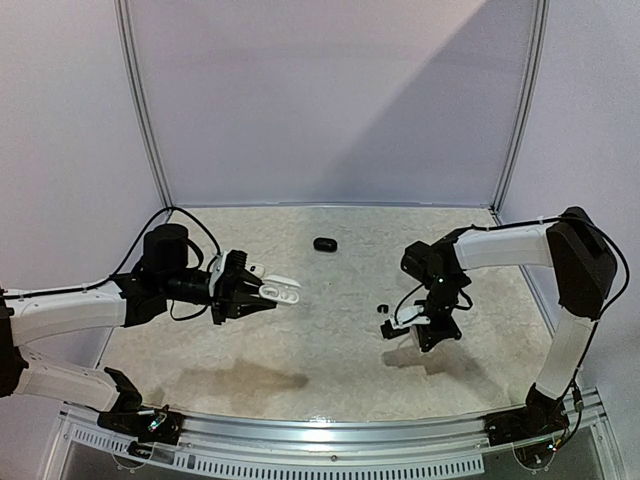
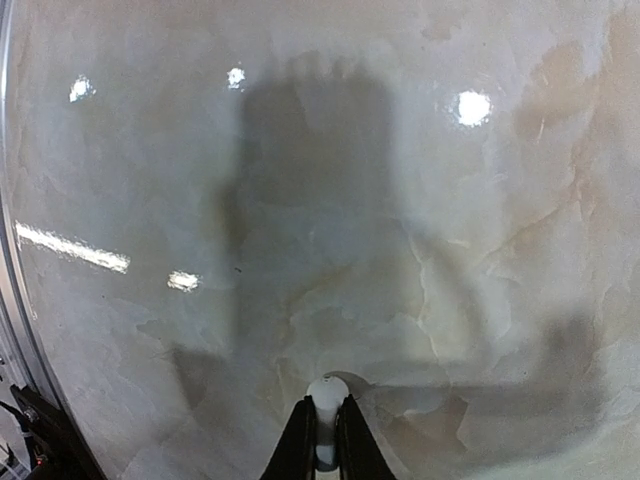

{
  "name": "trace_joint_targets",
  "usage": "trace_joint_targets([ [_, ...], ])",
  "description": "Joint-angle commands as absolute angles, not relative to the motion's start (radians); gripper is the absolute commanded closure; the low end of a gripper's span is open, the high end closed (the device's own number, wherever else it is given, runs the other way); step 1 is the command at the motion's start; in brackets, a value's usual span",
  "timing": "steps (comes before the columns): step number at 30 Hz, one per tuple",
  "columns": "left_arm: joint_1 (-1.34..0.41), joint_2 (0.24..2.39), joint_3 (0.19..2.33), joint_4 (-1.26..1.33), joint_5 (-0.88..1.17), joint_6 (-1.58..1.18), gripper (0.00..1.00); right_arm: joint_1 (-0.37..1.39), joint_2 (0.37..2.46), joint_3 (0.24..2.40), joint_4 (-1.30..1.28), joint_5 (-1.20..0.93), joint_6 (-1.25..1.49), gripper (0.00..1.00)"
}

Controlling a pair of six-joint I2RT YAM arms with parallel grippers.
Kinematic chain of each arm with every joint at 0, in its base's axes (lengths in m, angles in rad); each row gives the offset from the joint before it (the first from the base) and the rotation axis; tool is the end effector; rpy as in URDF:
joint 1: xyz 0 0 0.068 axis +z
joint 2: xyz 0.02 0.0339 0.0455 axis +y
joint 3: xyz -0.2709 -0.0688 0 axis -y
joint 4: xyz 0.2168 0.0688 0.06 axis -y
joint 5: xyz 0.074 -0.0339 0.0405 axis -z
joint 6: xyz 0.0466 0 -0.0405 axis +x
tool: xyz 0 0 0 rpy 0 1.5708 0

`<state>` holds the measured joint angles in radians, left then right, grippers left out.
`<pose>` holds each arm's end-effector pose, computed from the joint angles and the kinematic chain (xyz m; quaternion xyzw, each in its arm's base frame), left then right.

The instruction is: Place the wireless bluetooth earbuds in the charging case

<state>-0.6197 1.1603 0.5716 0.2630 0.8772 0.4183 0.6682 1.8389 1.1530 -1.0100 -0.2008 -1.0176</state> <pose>0.1614 -0.1592 0.2582 0.5798 0.5158 -0.3963 0.4906 0.2161 0.1824 0.1651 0.7372 -0.6653 -0.1093 0.0439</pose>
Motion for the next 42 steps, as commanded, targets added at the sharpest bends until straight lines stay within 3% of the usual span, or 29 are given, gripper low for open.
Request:
trace_joint_targets([
  [1, -0.626, 1.147, 0.588, 0.247, 0.871, 0.428, 1.00, 0.677, 1.837, 1.190, -1.044, -0.184, -0.990, 1.00],
  [11, -0.626, 1.149, 0.581, 0.298, 0.858, 0.349, 1.00, 0.689, 1.706, 1.499, -1.006, -0.317, -0.695, 1.00],
  [21, -0.626, 1.176, 0.565, 0.443, 0.828, 0.215, 1.00, 0.940, 1.632, 1.690, -0.716, -0.313, -0.405, 1.00],
  [26, -0.626, 1.177, 0.559, 0.474, 0.827, 0.171, 1.00, 1.032, 1.640, 1.701, -0.610, -0.301, -0.381, 1.00],
  [42, -0.629, 1.170, 0.557, 0.480, 0.827, 0.168, 1.00, 1.112, 1.783, 1.809, -0.721, -0.190, -0.514, 1.00],
])
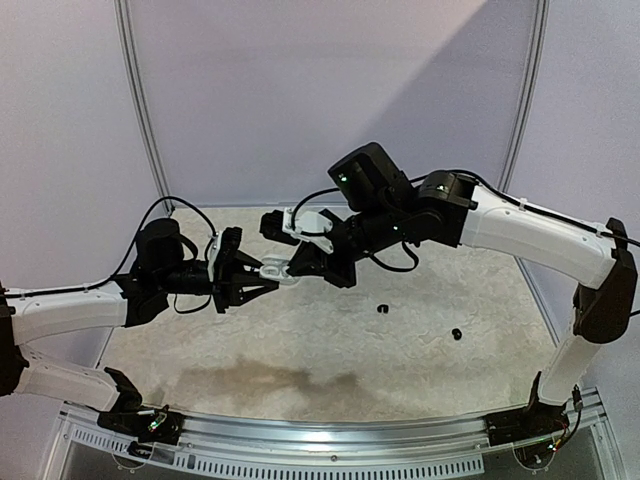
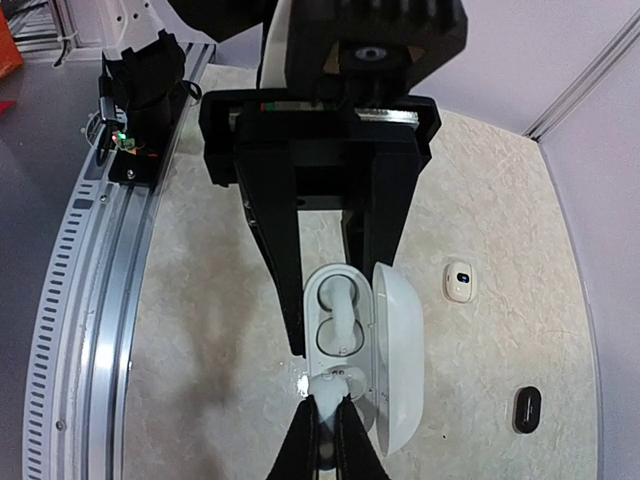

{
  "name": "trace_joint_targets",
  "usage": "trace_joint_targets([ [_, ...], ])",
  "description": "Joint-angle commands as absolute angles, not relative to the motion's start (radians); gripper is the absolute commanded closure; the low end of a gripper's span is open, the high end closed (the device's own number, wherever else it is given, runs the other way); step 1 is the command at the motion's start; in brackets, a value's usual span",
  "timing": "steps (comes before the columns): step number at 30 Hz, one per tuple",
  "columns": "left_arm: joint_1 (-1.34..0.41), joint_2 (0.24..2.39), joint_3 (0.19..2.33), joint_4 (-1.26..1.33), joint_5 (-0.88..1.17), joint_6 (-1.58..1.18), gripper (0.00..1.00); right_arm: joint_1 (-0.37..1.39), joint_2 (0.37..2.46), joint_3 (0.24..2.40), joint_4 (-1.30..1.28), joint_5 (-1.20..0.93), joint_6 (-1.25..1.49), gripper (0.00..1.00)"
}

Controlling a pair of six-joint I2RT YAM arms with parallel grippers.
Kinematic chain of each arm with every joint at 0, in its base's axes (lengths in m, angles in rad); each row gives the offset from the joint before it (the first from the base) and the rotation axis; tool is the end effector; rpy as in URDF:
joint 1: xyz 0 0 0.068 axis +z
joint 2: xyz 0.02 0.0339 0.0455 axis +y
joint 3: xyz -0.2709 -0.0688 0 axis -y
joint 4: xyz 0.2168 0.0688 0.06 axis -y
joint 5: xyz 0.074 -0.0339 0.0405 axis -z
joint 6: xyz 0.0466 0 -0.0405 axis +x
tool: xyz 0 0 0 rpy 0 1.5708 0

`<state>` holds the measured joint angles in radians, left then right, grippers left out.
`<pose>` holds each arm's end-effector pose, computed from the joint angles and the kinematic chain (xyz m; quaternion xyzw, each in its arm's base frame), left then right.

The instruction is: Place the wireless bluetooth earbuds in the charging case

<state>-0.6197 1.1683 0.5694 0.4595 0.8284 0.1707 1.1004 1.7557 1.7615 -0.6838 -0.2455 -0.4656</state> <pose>0.1683 -0.1623 0.2754 0.5097 0.5359 -0.4298 0.5180 0.1617 0.3431 0.3663 -0.6690 0.5972 0.2387 0.3726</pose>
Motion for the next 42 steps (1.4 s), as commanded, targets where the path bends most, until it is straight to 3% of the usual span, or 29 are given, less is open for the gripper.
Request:
trace_joint_targets([
  [1, -0.629, 1.170, 0.555, 0.478, 0.827, 0.169, 1.00, 1.114, 1.788, 1.815, -0.728, -0.183, -0.520, 1.00],
  [18, -0.629, 1.177, 0.557, 0.485, 0.825, 0.189, 1.00, 1.133, 1.868, 1.906, -0.861, -0.093, -0.668, 1.00],
  [42, -0.629, 1.172, 0.547, 0.504, 0.832, 0.178, 1.00, 1.133, 1.901, 1.942, -0.867, -0.023, -0.603, 0.85],
])
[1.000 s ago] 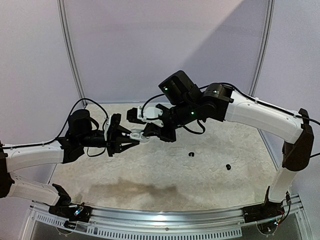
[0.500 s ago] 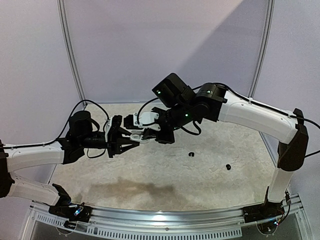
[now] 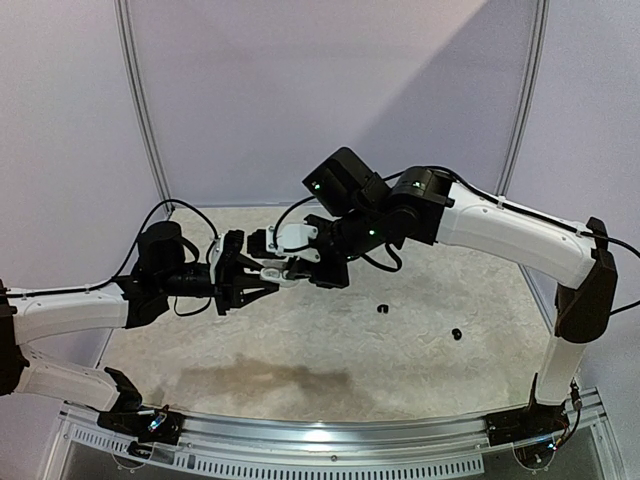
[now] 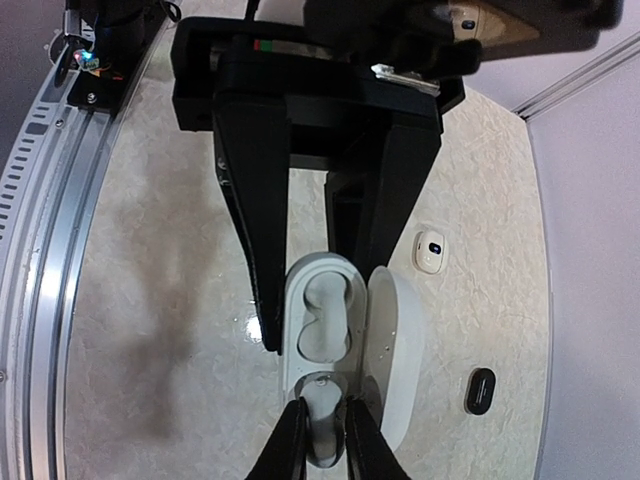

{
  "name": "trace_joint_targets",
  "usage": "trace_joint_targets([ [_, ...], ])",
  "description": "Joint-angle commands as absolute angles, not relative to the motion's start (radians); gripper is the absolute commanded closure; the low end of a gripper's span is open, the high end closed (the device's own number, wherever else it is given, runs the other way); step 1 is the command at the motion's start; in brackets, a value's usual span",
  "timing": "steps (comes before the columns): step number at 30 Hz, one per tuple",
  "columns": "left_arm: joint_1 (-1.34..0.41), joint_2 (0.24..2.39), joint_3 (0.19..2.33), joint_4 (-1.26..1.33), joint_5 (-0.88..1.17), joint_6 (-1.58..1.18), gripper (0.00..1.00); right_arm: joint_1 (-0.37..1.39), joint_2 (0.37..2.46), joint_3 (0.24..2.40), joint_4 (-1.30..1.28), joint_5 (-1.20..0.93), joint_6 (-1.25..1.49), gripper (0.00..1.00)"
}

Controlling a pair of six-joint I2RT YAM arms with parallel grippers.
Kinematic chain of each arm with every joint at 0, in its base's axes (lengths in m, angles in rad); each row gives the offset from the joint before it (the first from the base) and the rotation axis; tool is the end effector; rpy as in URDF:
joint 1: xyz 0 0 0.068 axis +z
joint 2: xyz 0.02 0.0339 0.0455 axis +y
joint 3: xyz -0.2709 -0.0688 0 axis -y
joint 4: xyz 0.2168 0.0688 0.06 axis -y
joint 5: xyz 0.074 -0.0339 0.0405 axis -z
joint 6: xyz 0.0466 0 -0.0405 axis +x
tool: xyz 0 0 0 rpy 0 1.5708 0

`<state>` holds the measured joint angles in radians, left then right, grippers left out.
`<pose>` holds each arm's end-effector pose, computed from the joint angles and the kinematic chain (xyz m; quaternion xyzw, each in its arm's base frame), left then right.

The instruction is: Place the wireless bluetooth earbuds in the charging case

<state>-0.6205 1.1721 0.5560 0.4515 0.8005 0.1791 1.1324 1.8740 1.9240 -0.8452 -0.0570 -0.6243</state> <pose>0.1689 -0.1618 0.2694 0.5055 0.5491 -0.4204 0.5160 0.1669 0.3622 0.3567 -0.7191 0.5825 0.1205 0.3592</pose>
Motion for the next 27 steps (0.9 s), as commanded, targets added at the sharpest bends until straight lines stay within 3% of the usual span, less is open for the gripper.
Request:
trace_joint_targets([
  [1, -0.629, 1.173, 0.547, 0.504, 0.834, 0.176, 1.00, 1.133, 1.901, 1.944, -0.864, -0.023, -0.600, 0.85],
  [18, -0.631, 1.177, 0.537, 0.543, 0.832, 0.117, 1.00, 1.132, 1.924, 1.982, -0.864, 0.039, -0.580, 0.79],
  [23, -0.630, 1.181, 0.535, 0.557, 0.821, 0.075, 1.00, 1.133, 1.924, 1.990, -0.868, 0.040, -0.564, 0.70],
  [27, -0.630, 1.184, 0.527, 0.582, 0.813, 0.004, 1.00, 1.133, 1.915, 1.991, -0.855, 0.036, -0.547, 0.69],
])
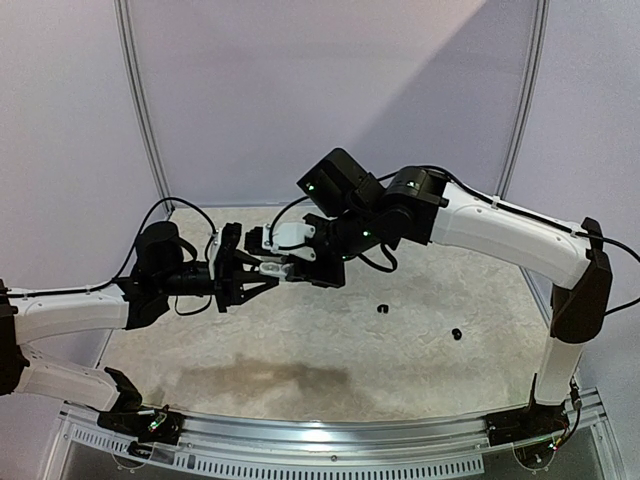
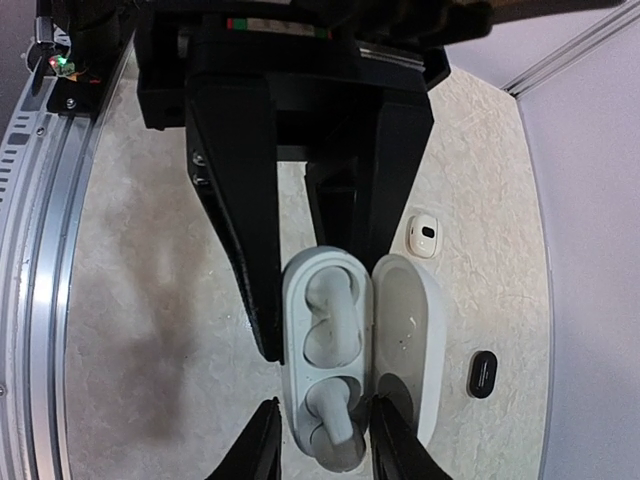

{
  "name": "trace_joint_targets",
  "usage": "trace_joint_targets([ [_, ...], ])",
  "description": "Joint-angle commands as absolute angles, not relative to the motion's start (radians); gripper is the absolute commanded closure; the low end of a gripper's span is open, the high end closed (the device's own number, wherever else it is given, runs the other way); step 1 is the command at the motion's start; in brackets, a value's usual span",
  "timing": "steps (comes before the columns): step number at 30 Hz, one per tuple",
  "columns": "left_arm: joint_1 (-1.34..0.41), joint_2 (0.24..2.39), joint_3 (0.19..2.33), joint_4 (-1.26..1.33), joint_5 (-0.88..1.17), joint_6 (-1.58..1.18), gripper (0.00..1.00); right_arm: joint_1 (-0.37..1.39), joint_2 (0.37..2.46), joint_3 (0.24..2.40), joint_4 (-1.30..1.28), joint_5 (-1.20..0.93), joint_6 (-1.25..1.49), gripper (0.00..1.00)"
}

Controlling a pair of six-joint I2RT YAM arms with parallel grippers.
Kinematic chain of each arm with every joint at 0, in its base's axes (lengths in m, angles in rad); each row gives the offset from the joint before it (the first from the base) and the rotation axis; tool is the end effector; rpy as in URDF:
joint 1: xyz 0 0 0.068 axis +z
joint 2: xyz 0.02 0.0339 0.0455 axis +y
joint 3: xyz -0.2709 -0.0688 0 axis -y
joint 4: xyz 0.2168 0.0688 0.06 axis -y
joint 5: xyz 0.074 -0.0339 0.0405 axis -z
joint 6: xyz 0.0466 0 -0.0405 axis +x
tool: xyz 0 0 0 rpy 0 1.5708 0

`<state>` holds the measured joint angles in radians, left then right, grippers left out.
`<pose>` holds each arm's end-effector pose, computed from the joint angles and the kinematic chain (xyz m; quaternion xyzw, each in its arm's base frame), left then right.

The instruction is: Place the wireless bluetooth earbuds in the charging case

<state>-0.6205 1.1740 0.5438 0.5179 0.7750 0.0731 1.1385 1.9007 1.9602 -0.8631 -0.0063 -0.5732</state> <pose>0.1701 -0.1617 0.2720 0.4714 0.5637 -0.4380 0.5178 0.1691 0.3672 0.3558 -0.7010 0.6070 0.1072 0.3586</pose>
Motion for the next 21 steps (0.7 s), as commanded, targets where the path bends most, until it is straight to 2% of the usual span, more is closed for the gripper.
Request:
trace_joint_targets([
  [1, -0.630, 1.187, 0.525, 0.589, 0.815, -0.015, 1.00, 1.131, 1.913, 1.991, -0.854, 0.039, -0.543, 0.69],
  [6, -0.630, 1.185, 0.523, 0.590, 0.814, -0.023, 1.00, 1.132, 1.910, 1.993, -0.845, 0.053, -0.533, 0.68],
  [15, -0.630, 1.183, 0.522, 0.579, 0.819, -0.015, 1.00, 1.119, 1.871, 1.992, -0.803, 0.030, -0.494, 0.61],
  [21, -0.630, 1.183, 0.522, 0.573, 0.822, -0.011, 1.00, 1.113, 1.847, 1.986, -0.780, 0.011, -0.476, 0.63],
])
